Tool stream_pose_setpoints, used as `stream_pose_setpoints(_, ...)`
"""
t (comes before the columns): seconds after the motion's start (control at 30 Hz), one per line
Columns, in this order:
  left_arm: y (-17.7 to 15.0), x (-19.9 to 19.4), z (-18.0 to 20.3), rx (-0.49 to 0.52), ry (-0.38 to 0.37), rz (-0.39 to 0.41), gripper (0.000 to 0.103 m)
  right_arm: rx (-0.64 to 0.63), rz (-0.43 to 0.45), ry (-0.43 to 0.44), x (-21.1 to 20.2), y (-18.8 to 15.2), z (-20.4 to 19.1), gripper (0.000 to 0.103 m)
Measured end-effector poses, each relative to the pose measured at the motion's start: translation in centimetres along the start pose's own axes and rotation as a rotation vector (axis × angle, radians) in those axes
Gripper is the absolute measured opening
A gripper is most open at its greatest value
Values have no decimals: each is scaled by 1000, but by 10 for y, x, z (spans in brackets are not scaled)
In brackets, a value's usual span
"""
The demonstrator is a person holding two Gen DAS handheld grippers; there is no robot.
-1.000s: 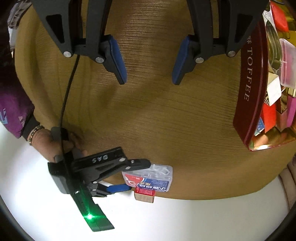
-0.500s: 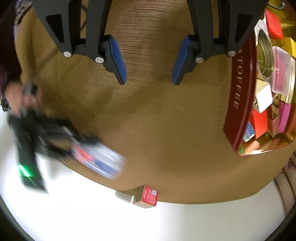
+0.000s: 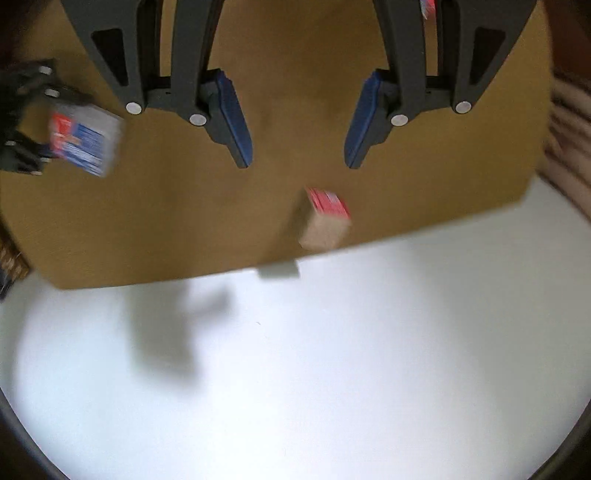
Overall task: Organize rigid objects
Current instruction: 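Grasp the clear floss box with the right tool, then grasp the small red-and-beige box with the left tool, then carry the small box into the tray and open the left tool while the right tool carries the floss box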
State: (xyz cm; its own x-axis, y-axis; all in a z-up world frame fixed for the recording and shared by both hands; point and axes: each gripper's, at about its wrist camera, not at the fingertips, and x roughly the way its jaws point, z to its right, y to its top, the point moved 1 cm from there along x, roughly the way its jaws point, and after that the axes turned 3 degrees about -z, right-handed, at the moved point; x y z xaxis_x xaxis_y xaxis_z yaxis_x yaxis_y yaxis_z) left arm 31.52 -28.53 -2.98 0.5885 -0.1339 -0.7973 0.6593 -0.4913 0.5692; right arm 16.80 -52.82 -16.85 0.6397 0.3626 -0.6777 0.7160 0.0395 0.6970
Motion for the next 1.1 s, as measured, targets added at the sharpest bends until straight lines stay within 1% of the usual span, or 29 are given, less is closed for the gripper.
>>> stream_pose_setpoints(0.03,5,7,-1,24,19,2,53,9,5,13,-1,1,2,59)
stream_pose_setpoints(0.07,10,16,-2,49,19,-6,53,18,11,23,-4,0,3,59)
stream_pose_setpoints(0.13,21,38,-9,80,-3,-35,53,38,22,40,-9,-1,7,59)
stream_pose_setpoints(0.17,26,51,-16,81,-16,-53,53,47,23,49,-11,-1,7,59)
stream_pose_setpoints(0.23,30,58,-22,72,-25,-63,53,54,31,58,-13,0,9,59)
stream_pose_setpoints(0.3,38,67,-29,56,-88,-86,53,58,36,69,-14,1,9,59)
stream_pose_setpoints(0.4,48,82,-31,73,-97,-118,53,67,36,78,-17,0,12,59)
stream_pose_setpoints(0.43,49,88,-34,71,-96,-138,53,68,35,83,-17,0,12,59)
stream_pose_setpoints(0.47,54,96,-33,66,-86,-139,53,70,35,87,-18,0,13,59)
stream_pose_setpoints(0.53,56,101,-36,53,-125,-153,53,76,35,93,-17,0,14,59)
stream_pose_setpoints(0.6,60,111,-36,51,-141,-163,53,80,32,95,-17,1,14,59)
stream_pose_setpoints(0.67,59,115,-30,78,-142,-171,53,81,31,96,-17,1,14,59)
stream_pose_setpoints(0.77,57,129,-20,112,-125,-205,53,77,28,90,-17,1,13,59)
stream_pose_setpoints(0.8,55,133,-19,107,-131,-223,44,75,26,86,-17,2,12,59)
stream_pose_setpoints(0.83,52,136,-19,85,-148,-237,44,71,22,78,-16,2,11,59)
stream_pose_setpoints(0.9,48,130,-20,34,-187,-206,43,59,18,63,-15,3,7,59)
stream_pose_setpoints(0.93,45,124,-19,20,-180,-189,43,56,16,58,-15,3,6,59)
stream_pose_setpoints(0.97,41,116,-17,5,-137,-170,43,56,16,57,-15,3,5,59)
stream_pose_setpoints(1.0,37,107,-17,-17,-125,-157,43,57,16,57,-15,3,5,59)
stream_pose_setpoints(1.07,26,81,-12,-81,-155,-126,43,58,17,54,-15,4,5,58)
stream_pose_setpoints(1.1,19,67,-9,-108,-141,-111,43,58,17,50,-15,4,4,58)
